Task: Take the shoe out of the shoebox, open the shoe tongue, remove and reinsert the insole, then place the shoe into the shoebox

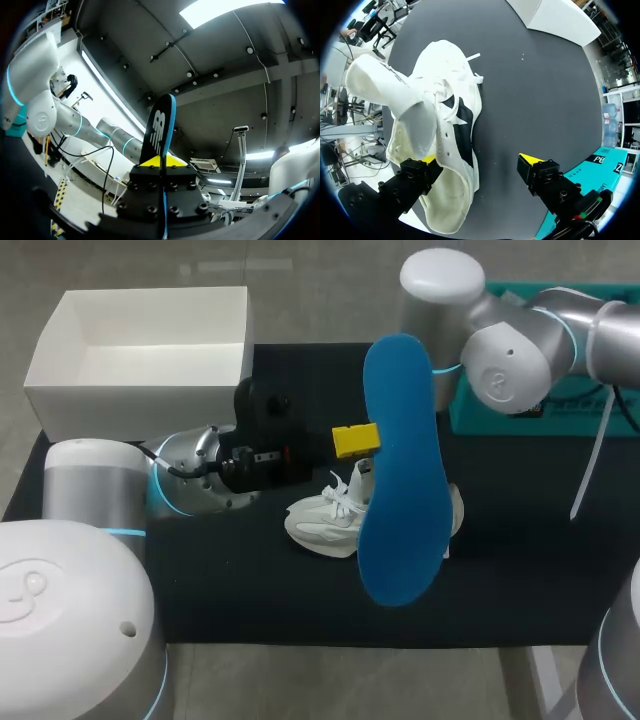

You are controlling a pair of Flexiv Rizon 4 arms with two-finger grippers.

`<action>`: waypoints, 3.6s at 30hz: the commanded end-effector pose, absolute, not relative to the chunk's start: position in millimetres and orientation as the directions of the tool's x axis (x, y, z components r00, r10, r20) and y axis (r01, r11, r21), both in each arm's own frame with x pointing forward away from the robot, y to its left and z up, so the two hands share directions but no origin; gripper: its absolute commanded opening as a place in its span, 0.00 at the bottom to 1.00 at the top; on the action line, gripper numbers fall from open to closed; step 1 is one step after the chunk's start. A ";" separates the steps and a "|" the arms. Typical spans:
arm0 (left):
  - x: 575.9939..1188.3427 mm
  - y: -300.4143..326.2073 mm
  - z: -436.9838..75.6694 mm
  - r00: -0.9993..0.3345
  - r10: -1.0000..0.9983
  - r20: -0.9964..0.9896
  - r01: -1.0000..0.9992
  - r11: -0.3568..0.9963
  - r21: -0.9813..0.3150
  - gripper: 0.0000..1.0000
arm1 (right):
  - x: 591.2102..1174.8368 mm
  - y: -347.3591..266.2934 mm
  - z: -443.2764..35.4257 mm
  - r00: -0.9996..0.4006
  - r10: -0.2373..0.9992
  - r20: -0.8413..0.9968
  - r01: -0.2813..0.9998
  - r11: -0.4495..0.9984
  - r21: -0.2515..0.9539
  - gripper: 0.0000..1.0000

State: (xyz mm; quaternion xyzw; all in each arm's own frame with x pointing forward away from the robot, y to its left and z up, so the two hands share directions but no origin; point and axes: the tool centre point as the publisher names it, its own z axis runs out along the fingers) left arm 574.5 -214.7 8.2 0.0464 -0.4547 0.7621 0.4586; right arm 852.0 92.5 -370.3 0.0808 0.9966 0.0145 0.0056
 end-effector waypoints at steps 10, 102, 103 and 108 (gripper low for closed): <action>574.1 -215.0 7.7 -0.575 0.657 0.487 -0.742 -0.168 -0.650 0.00 | 843.9 94.5 -388.3 -0.987 0.156 0.039 0.157 0.987 0.016 0.00; 574.1 -215.0 7.7 -0.575 0.657 0.487 -0.742 -0.168 -0.650 0.00 | 829.6 91.0 -355.8 -0.182 0.872 0.454 0.983 0.177 0.053 1.00; 574.1 -215.0 7.7 -0.575 0.657 0.487 -0.742 -0.168 -0.650 0.00 | 827.5 91.9 -352.0 -0.203 0.851 0.484 0.979 0.191 0.075 1.00; 574.1 -215.0 7.7 -0.575 0.657 0.487 -0.742 -0.168 -0.650 0.00 | 826.8 92.9 -349.5 -0.223 0.833 0.506 0.974 0.211 0.083 1.00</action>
